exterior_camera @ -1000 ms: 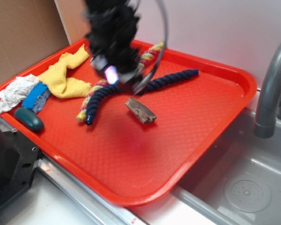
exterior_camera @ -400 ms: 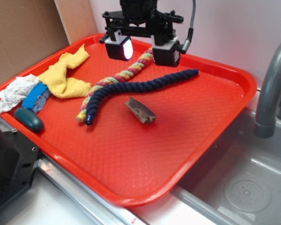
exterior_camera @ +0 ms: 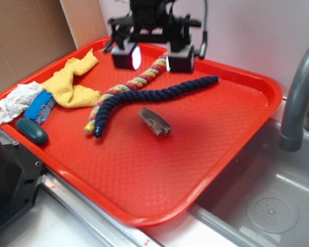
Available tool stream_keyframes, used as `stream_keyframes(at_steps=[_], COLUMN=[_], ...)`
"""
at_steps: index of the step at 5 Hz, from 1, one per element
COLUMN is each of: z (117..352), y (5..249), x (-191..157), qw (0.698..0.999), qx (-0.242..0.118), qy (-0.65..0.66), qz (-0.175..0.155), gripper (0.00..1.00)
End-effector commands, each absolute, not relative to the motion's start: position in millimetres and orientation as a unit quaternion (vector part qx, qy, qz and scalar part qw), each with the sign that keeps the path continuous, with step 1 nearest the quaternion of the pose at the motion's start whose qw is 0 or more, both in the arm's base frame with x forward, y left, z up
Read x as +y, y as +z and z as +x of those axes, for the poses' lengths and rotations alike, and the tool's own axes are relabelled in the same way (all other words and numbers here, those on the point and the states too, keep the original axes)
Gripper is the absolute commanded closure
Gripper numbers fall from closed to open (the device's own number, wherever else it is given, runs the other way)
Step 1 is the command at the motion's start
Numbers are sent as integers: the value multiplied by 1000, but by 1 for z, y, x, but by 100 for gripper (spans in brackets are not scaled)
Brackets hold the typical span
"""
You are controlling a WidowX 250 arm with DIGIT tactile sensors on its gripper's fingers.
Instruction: Grab the wood chip.
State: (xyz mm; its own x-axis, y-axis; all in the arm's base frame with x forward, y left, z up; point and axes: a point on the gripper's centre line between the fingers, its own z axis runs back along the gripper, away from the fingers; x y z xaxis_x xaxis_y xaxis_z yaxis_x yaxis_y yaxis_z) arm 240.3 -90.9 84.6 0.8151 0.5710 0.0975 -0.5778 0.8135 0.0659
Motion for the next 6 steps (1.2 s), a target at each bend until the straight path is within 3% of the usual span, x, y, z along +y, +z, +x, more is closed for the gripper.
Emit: stream_keyframes(at_steps=[1, 2, 3, 4, 5, 6], z=[222, 228, 234, 232, 205, 212], y=[74, 56, 42, 22, 7, 11], x=[-106, -98, -92, -99, -110, -116], qw=[887, 900, 906, 902, 900, 898], qx=[-62, -56, -49, -10, 16, 23], qy=[455, 432, 420, 431, 435, 439], qz=[47, 6, -13, -11, -2, 0], gripper=[0, 0, 0, 0, 0, 100])
